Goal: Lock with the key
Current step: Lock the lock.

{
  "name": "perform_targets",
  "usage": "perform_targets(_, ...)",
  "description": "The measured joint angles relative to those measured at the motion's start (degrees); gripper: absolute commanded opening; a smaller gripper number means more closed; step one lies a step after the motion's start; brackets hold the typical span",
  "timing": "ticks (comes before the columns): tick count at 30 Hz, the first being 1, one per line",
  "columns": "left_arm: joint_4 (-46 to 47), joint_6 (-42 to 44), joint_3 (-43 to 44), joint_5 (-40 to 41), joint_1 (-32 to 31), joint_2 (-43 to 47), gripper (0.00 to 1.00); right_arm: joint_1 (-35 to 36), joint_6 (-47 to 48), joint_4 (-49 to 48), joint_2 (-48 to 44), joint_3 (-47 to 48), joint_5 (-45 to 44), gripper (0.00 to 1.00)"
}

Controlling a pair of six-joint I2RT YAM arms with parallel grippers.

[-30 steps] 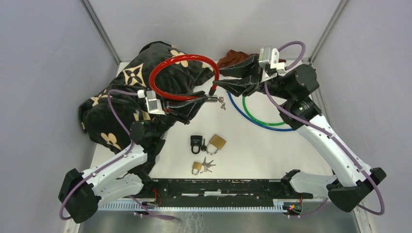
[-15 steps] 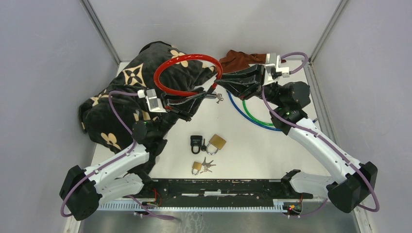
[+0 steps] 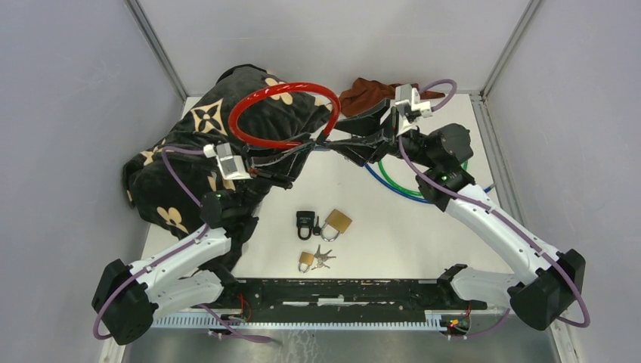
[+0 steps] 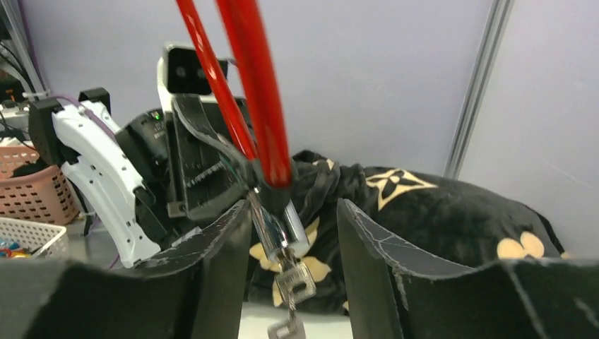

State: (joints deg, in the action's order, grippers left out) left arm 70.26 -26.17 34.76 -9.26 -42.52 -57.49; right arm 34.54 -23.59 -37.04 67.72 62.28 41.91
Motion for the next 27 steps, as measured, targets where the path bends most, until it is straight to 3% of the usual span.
perform_targets(5, 1.57, 0.57, 0.0, -1.9, 0.0, 0.9, 0.02, 0.04, 4.09, 8.5, 0.0, 2.27, 3.45, 0.72)
perform_targets(8, 2.03, 1.01, 0.0, -3.17, 0.0, 0.98, 0.02, -0.15, 8.24, 14.56, 0.0, 5.86, 6.14, 0.75)
perform_targets(17, 1.81, 1.03, 0.0, -3.93, 0.0, 0.98, 0.02, -1.81, 22.38, 38.05, 2.45, 20.09, 13.35, 0.7)
perform_targets(27, 1.81, 1.03, 0.0, -4.44, 0.0, 0.98, 0.02, -1.95, 35.71, 59.19, 6.36, 26.75, 13.75, 0.58)
